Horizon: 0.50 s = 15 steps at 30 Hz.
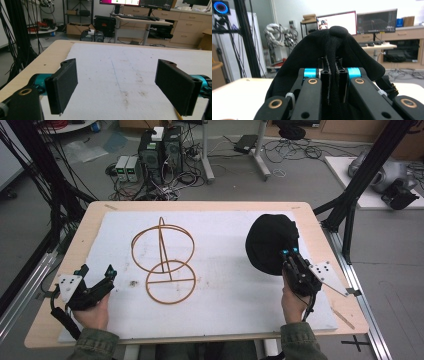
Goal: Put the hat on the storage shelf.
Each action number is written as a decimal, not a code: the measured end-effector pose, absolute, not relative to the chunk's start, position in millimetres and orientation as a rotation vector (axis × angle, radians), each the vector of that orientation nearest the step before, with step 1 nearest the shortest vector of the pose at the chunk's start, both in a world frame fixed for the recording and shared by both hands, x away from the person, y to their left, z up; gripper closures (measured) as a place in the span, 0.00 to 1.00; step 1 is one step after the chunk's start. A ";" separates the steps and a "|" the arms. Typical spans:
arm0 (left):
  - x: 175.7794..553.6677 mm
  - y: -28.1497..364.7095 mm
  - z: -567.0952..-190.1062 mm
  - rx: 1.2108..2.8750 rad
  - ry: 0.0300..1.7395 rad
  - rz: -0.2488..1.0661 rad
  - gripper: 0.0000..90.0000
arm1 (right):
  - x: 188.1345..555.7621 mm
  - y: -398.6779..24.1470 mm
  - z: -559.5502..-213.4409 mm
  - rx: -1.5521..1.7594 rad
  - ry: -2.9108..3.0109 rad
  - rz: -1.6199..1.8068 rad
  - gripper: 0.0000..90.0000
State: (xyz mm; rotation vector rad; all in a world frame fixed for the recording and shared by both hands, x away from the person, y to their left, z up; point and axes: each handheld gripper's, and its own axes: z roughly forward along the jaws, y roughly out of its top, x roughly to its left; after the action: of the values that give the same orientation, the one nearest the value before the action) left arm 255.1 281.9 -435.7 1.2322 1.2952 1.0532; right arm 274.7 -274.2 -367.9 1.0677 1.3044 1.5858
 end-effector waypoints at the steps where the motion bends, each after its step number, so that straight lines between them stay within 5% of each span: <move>1: 255.1 281.9 -435.7 1.232 1.295 1.053 0.21 | 273.8 -273.6 -365.9 1.058 1.297 1.597 0.97; 15: 254.6 281.9 -435.4 1.227 1.295 1.053 0.21 | 255.9 -271.9 -339.1 0.932 1.222 1.682 0.97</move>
State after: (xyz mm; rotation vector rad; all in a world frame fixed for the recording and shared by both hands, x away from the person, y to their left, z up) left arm 254.6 281.9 -435.4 1.2267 1.2952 1.0530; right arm 255.9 -271.9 -339.1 0.9320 1.2219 1.6815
